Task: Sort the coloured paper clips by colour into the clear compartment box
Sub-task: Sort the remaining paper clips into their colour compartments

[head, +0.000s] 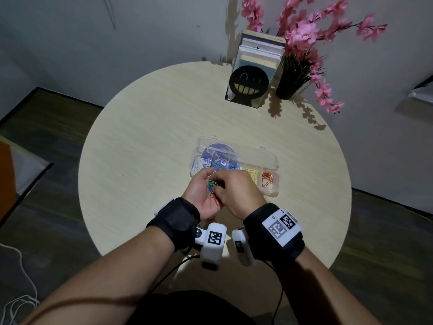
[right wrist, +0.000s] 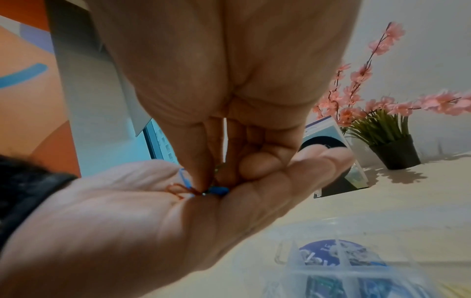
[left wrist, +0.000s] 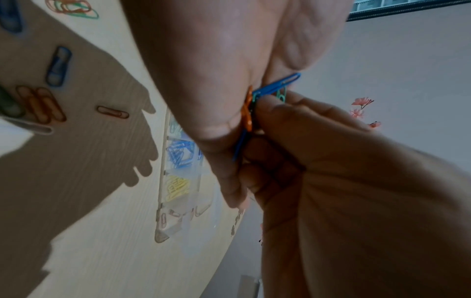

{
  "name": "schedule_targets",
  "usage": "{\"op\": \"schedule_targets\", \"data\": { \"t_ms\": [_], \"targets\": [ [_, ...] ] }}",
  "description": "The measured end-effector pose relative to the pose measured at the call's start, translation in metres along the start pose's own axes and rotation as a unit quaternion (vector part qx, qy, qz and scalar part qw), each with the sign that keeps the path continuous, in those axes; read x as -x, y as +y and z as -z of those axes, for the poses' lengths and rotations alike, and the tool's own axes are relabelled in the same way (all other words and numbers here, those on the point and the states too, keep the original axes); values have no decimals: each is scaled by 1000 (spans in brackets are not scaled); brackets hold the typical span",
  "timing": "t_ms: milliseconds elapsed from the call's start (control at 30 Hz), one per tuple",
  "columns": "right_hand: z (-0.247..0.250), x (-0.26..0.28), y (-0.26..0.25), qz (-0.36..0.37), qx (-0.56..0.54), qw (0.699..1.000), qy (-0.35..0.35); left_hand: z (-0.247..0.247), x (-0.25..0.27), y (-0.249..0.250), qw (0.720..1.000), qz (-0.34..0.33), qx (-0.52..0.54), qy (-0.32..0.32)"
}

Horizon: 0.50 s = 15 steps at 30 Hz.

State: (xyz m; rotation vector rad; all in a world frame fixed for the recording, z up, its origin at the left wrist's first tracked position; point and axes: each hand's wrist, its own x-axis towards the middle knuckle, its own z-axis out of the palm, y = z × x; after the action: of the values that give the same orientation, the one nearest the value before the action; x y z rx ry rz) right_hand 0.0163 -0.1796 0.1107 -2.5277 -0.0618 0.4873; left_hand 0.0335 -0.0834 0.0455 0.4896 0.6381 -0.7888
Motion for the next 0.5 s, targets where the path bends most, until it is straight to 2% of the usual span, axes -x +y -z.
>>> {"op": "schedule_targets", "data": {
  "t_ms": [233, 367, 500],
  "targets": [
    [-8, 1, -4, -35, -9, 999, 37, 3, -5, -1, 999, 23, 14, -18],
    [-11, 1, -9, -60, -12, 998, 21, 2, -5, -4, 1000, 17, 6, -24],
    [-16, 1, -11, -92, -28, 995, 39, -2, -1, -5, 999, 7, -10, -38]
  ]
}}
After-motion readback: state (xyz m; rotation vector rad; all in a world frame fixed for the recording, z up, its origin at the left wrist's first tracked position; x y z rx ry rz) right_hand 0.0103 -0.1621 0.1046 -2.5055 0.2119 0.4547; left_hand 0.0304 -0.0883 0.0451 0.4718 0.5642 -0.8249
